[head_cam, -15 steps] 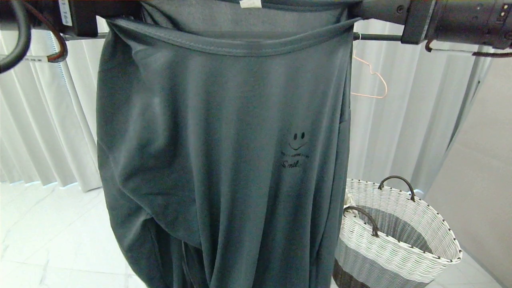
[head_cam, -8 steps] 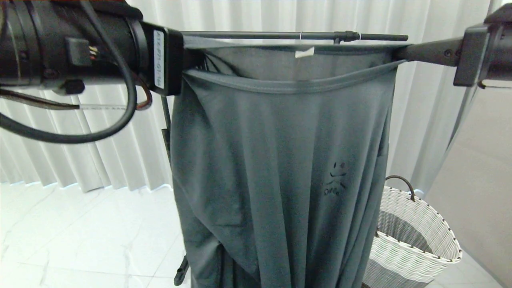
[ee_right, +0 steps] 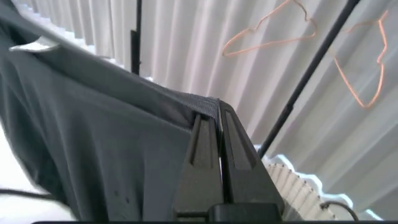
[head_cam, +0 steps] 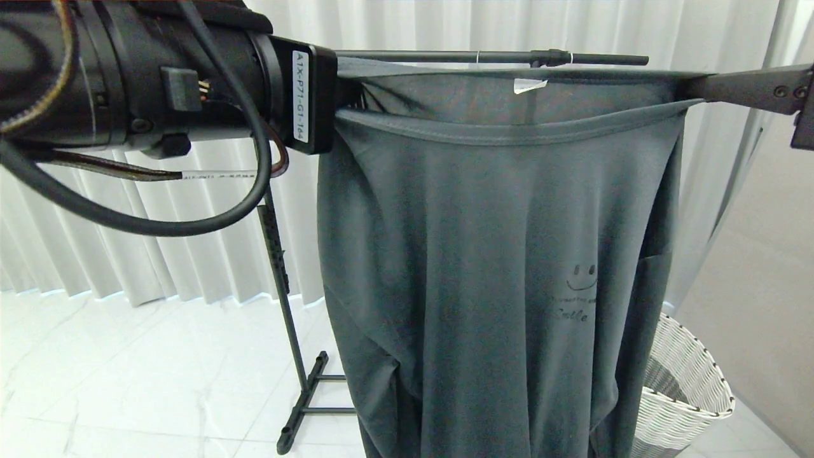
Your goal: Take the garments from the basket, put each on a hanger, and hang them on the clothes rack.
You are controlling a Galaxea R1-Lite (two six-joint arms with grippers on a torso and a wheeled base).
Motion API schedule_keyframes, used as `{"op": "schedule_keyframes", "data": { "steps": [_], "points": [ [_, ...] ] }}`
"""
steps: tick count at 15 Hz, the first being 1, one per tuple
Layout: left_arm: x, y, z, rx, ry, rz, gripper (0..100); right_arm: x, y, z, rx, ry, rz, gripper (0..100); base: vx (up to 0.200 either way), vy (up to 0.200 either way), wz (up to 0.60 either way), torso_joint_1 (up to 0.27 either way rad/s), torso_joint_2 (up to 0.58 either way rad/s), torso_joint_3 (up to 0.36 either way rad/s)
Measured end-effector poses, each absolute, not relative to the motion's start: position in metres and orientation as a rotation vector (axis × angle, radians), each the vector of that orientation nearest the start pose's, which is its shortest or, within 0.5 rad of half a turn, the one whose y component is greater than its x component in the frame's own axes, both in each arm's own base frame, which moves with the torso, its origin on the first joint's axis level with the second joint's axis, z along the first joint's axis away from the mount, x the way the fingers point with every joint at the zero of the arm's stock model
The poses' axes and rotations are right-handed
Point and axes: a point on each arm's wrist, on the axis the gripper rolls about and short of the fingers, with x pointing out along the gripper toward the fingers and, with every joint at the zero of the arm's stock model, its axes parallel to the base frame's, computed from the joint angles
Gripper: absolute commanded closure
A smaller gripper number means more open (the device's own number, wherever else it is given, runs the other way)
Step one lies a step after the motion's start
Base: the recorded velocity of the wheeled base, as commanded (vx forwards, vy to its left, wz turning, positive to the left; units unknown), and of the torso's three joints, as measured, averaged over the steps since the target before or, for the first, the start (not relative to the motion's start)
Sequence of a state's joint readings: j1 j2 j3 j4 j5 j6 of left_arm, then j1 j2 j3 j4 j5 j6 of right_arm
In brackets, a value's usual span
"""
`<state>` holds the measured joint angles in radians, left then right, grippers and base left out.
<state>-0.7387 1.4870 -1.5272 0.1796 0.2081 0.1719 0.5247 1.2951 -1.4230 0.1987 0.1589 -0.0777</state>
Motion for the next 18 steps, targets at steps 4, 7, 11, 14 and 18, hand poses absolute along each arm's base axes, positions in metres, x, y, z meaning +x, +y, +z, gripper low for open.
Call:
{"op": "schedule_keyframes", "data": {
  "steps": [4,7,11,14,18],
  "points": [
    [0.203,-0.169,0.382,0.198,0.015,-0.523,100,0.136,0.078,0.381,-0.081,0.189,0.829,100,0.0,0.0,0.0,0.0,0.0,0.0],
    [0.222,-0.176,0.387,0.183,-0.003,-0.529,100,0.115,0.07,0.38,-0.056,0.248,0.992,100,0.0,0.0,0.0,0.0,0.0,0.0],
    [0.236,-0.185,0.382,0.182,-0.001,-0.529,100,0.098,0.067,0.379,-0.05,0.261,1.082,100,0.0,0.0,0.0,0.0,0.0,0.0],
    [0.236,-0.186,0.379,0.157,0.036,-0.53,100,0.097,0.065,0.378,-0.056,0.263,1.048,100,0.0,0.0,0.0,0.0,0.0,0.0],
    [0.213,-0.17,0.367,0.057,0.308,-0.527,100,0.124,0.07,0.381,-0.077,0.202,0.822,100,0.0,0.0,0.0,0.0,0.0,0.0]
  ]
}}
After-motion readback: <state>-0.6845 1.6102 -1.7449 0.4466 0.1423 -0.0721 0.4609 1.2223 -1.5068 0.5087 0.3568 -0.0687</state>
